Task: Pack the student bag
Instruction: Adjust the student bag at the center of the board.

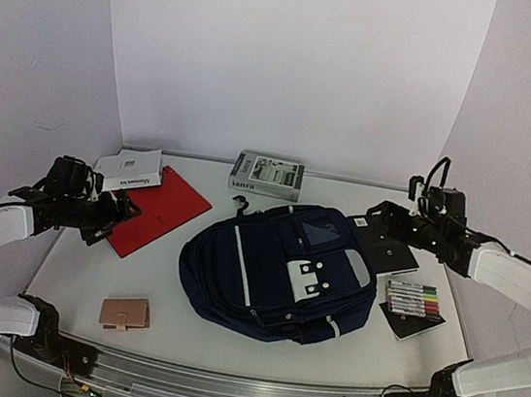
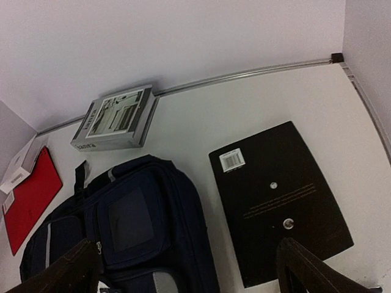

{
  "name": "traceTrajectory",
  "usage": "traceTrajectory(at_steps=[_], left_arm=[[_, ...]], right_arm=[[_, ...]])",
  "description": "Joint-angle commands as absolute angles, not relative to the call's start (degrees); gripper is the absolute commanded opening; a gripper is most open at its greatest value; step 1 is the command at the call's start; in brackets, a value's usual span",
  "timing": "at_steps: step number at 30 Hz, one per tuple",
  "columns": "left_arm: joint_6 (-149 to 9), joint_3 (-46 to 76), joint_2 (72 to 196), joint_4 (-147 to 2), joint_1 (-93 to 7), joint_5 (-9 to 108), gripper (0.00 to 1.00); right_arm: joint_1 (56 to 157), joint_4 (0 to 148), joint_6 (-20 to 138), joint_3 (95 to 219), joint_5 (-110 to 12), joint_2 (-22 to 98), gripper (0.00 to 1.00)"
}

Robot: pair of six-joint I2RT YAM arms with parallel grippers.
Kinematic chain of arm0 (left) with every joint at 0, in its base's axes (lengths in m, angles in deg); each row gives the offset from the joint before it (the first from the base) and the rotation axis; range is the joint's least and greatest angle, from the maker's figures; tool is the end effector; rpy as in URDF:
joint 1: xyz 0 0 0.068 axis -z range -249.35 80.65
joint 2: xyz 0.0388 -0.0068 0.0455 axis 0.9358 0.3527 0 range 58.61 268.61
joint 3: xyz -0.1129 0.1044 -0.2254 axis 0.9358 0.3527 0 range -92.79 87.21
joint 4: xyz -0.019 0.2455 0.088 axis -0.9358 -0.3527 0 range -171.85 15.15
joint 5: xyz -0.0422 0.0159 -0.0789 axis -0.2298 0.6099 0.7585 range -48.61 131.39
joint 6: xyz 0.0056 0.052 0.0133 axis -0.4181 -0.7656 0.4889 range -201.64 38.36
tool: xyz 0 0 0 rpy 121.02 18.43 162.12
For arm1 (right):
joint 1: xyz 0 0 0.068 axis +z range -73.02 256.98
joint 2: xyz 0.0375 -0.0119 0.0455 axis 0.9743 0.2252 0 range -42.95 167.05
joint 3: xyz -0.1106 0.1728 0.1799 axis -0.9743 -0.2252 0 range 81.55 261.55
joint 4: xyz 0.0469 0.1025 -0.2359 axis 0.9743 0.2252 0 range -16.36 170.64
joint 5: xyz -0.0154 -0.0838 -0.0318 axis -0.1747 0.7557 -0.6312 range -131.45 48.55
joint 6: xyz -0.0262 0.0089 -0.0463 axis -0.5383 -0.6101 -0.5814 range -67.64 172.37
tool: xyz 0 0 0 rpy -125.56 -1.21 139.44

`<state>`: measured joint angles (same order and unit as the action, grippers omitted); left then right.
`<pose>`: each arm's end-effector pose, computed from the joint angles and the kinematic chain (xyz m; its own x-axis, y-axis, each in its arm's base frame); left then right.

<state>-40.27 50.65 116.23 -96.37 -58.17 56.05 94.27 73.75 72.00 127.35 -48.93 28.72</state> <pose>0.2030 -0.0493 0.2310 -0.7429 -0.5050 -0.4395 -0.1608 0.7719 -0.6151 0.2678 0.0881 0.2634 -0.5306 0.1838 -0.8275 -0.2423 0.9026 0.3558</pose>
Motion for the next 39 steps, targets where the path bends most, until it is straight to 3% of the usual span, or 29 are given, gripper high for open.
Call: traceTrajectory(at_steps=[1,8,11,19,26,31,36,39], left_arm=[[-30.7,53.0,120.2,-81.0,-51.8,59.3,1.0],[-25.3,54.2,129.5,-72.6,-42.4,58.4,1.0],[-23.0,54.1,134.7,-67.3,-40.1,59.2,0.99],[-22.4,49.2,148.5,-62.1,-37.3,61.2,0.7],[-24.8,44.7,154.6,-60.2,-37.3,59.5,0.38],[-29.3,38.1,157.9,-64.7,-37.7,52.5,0.22],[-33.5,32.3,160.7,-67.2,-39.4,50.4,0.22],[-35.7,30.7,159.9,-71.4,-40.7,49.4,0.29]], right_arm=[[96.4,78.6,73.5,130.1,-50.5,35.7,0.98],[98.1,81.8,75.7,129.5,-51.9,45.0,0.98],[98.8,81.7,76.7,128.5,-53.8,46.5,0.92],[102.5,81.5,81.4,125.4,-56.7,45.2,0.59],[105.7,80.2,87.2,120.9,-56.8,40.6,0.55],[107.5,79.3,91.8,118.5,-55.7,35.6,0.54],[107.6,82.6,92.9,118.0,-49.1,30.0,0.6],[107.6,86.4,93.0,120.1,-46.5,27.0,0.65]])
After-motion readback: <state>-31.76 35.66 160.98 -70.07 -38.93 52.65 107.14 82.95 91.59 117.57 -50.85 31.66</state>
